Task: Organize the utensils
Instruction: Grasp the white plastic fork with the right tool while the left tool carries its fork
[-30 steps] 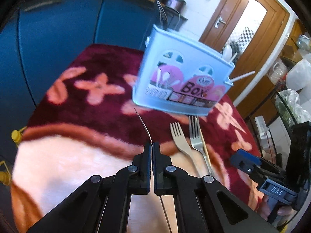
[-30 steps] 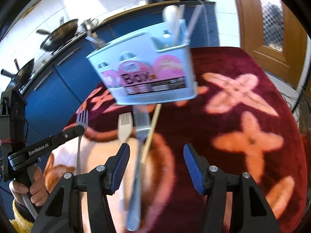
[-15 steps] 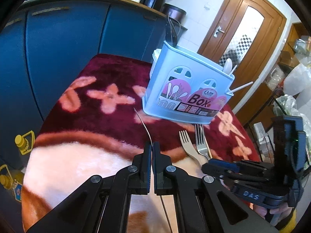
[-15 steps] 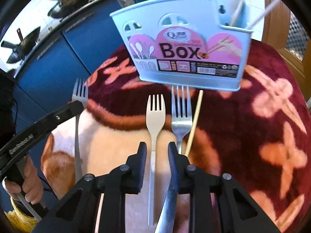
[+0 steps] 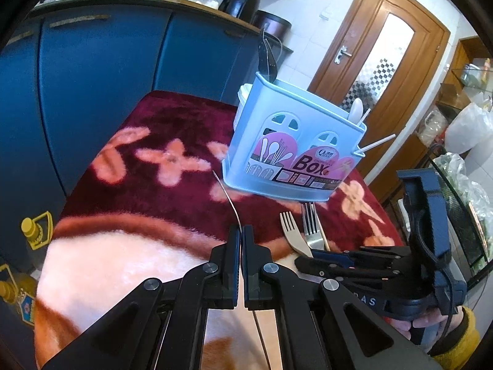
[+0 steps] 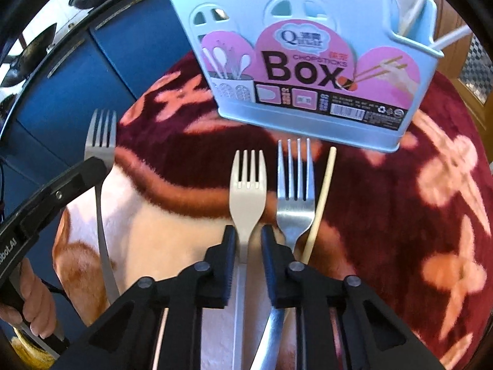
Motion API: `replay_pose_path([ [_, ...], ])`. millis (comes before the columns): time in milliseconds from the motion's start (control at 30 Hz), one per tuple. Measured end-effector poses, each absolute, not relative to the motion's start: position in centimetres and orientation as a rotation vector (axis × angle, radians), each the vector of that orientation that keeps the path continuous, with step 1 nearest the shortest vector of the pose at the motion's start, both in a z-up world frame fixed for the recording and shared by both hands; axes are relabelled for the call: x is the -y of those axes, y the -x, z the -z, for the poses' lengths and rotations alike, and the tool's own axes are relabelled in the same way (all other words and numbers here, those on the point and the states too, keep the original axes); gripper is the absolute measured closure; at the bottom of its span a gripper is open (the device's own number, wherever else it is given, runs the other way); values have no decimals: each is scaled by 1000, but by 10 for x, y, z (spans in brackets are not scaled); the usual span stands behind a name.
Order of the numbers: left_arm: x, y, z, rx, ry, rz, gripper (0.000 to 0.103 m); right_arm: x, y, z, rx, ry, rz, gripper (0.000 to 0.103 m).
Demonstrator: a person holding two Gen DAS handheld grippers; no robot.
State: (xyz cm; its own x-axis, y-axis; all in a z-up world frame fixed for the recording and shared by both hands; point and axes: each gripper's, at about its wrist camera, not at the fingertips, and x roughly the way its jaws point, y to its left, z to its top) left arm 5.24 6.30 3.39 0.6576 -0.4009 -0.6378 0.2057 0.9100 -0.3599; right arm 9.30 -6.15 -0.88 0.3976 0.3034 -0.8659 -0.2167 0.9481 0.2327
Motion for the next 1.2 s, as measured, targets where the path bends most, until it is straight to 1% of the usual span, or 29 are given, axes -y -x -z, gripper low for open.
replay_pose_path([
  [33, -63, -52, -35, -779, 266, 348, 102, 64, -93, 9, -1108, -104, -331, 90],
  [233, -61, -49, -42, -764, 257, 343, 102, 85, -79, 0, -1045, -228, -350, 92],
  [500, -58, -39, -56, -722, 249, 352, 102, 108, -44, -31, -867, -293, -344, 92],
  [867, -46, -28, -81, -654, 228, 366, 102, 133, -17, -73, -656, -319, -291, 93],
  [1200, -34, -31, -109, -567, 208, 381, 102, 152, -13, -95, -555, -341, -251, 93],
])
